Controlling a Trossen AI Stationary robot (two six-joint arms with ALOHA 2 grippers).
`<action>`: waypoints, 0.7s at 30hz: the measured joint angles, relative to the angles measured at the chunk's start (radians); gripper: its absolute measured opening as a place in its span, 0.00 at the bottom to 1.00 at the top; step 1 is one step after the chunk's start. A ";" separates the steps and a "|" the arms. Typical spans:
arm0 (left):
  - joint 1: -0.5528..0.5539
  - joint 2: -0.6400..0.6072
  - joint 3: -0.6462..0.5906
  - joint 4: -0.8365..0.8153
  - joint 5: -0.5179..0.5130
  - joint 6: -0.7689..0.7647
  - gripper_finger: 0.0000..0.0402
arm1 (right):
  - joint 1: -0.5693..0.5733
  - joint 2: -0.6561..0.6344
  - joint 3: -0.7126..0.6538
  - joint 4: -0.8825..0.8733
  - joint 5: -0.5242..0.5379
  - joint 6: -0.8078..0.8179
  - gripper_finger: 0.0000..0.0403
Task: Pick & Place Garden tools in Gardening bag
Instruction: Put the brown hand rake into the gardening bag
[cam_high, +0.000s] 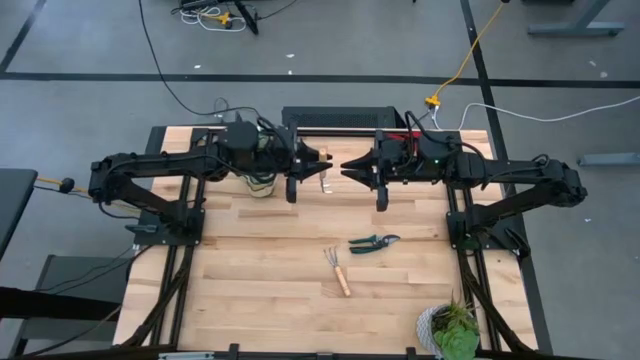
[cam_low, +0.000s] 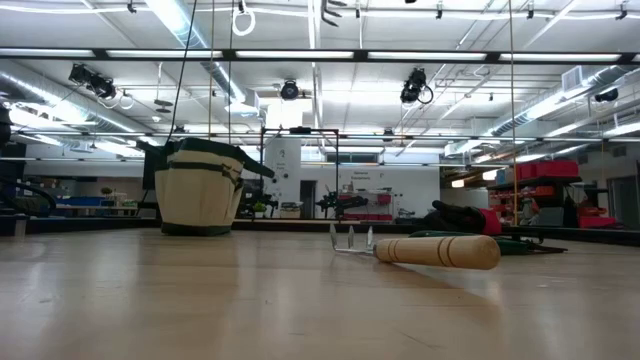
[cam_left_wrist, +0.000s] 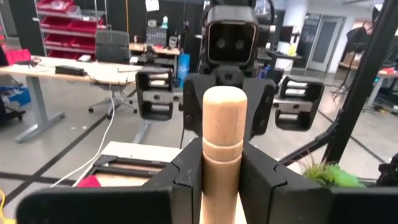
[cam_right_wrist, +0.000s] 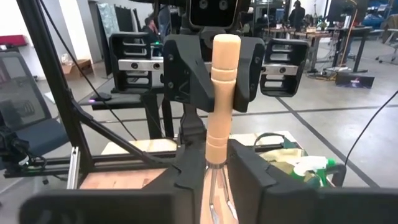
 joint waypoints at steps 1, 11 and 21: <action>0.000 0.000 0.000 -0.009 -0.004 0.001 0.19 | 0.000 0.000 0.000 -0.007 0.000 0.000 0.14; 0.000 0.000 0.000 -0.029 -0.016 -0.001 0.19 | -0.001 -0.014 -0.001 -0.068 0.000 -0.046 0.01; 0.000 0.000 0.000 -0.036 -0.017 -0.004 0.19 | -0.013 -0.096 -0.001 -0.185 0.069 -0.094 0.00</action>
